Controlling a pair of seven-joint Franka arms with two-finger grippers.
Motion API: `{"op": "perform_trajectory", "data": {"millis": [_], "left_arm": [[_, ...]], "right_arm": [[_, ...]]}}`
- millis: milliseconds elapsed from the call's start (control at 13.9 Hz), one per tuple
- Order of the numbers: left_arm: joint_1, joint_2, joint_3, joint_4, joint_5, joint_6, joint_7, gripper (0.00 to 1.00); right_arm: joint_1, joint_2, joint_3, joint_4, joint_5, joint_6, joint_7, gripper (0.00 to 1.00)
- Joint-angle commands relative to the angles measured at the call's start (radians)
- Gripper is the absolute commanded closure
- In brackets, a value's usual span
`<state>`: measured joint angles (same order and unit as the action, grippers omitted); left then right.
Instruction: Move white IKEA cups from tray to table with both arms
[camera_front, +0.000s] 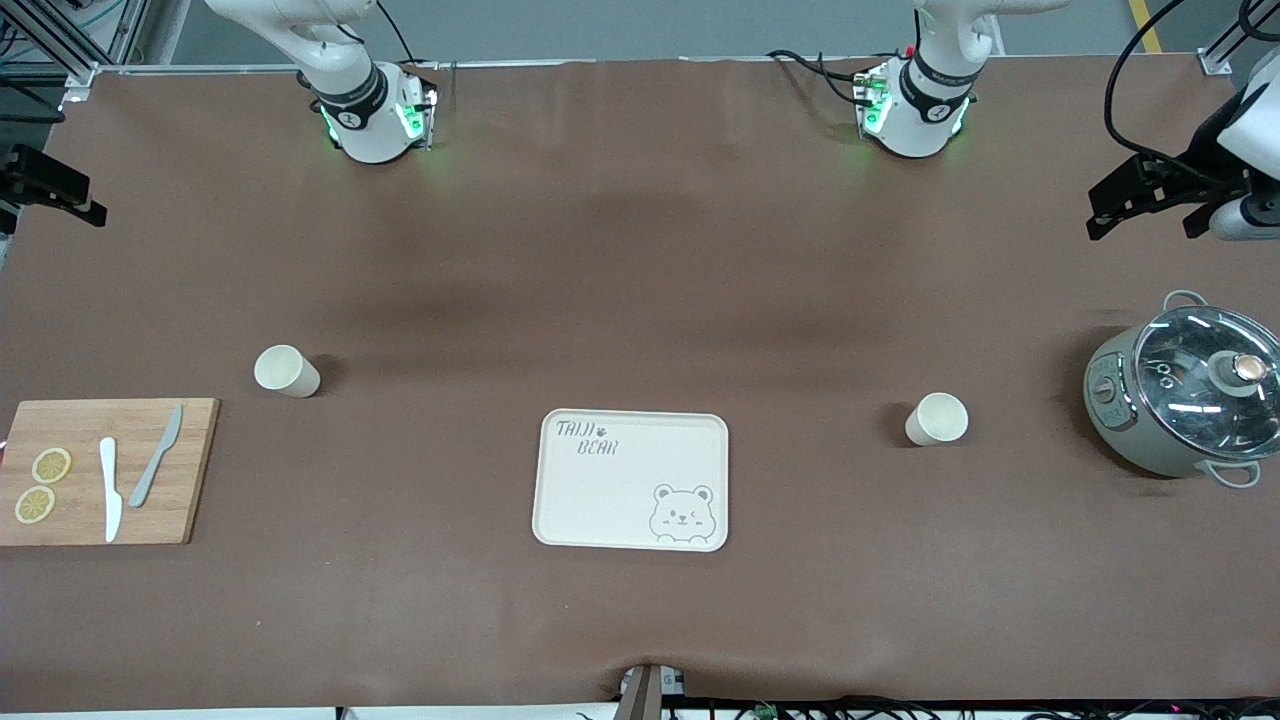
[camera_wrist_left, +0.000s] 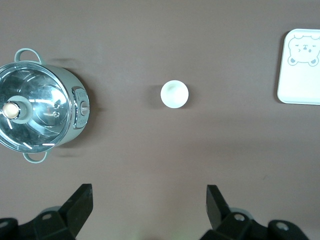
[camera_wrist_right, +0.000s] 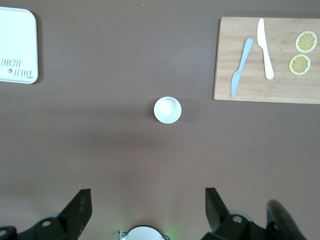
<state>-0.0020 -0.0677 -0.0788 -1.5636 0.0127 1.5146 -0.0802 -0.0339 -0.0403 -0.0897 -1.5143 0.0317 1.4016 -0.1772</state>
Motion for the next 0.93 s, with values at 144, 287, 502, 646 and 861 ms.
{"op": "perform_trajectory", "data": {"millis": [144,287,502,646,861], "left_arm": [[-0.001,0.014,0.002,0.025,-0.005,-0.008,-0.004,0.0],[0.0,0.012,0.005,0.025,-0.005,-0.01,-0.003,0.0],[0.0,0.012,0.008,0.027,-0.005,-0.01,-0.003,0.0],[0.0,0.012,0.008,0.027,-0.003,-0.011,-0.001,0.0],[0.002,0.011,0.013,0.027,-0.003,-0.014,-0.001,0.0]], "right_arm": [[0.012,-0.023,0.007,-0.012,-0.007,0.01,0.005,0.0],[0.012,-0.023,0.007,-0.014,-0.016,0.013,0.004,0.0],[0.012,-0.026,0.007,-0.015,-0.015,0.008,0.005,0.0],[0.014,-0.024,0.007,-0.015,-0.016,0.013,0.004,0.0],[0.023,-0.02,0.007,-0.012,-0.032,0.022,0.004,0.0]]}}
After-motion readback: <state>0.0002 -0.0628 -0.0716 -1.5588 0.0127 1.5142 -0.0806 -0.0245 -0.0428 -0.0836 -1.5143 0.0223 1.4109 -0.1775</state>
